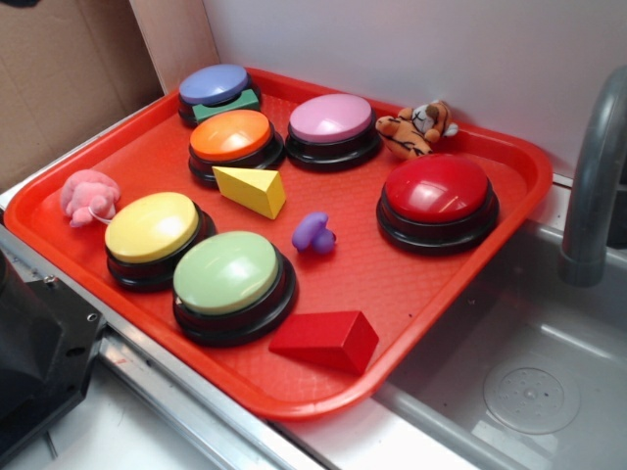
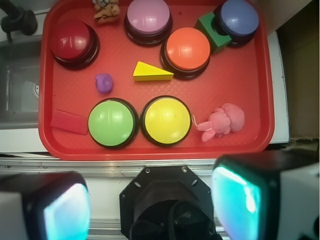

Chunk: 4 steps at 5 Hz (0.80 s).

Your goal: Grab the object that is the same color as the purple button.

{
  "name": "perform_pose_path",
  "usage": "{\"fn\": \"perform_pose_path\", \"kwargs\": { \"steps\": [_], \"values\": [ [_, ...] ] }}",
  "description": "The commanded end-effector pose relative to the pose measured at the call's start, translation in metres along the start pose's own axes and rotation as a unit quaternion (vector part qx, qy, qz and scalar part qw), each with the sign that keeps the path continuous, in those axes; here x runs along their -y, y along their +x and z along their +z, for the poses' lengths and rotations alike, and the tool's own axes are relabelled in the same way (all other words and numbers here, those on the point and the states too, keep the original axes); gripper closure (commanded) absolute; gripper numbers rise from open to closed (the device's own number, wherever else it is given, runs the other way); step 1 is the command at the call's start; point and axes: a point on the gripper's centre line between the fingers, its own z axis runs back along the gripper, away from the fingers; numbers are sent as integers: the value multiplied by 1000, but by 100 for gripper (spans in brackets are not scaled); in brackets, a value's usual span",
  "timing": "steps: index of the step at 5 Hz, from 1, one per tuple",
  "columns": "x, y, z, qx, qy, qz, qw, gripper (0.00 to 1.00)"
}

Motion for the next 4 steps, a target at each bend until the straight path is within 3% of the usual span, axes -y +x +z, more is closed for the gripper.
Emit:
{"fn": "perform_pose_path", "kwargs": {
  "steps": [1,4],
  "values": [
    [0,0,0,0,0,0,1000,0],
    [29,39,-55,57,-22,37,997,0]
  ]
}}
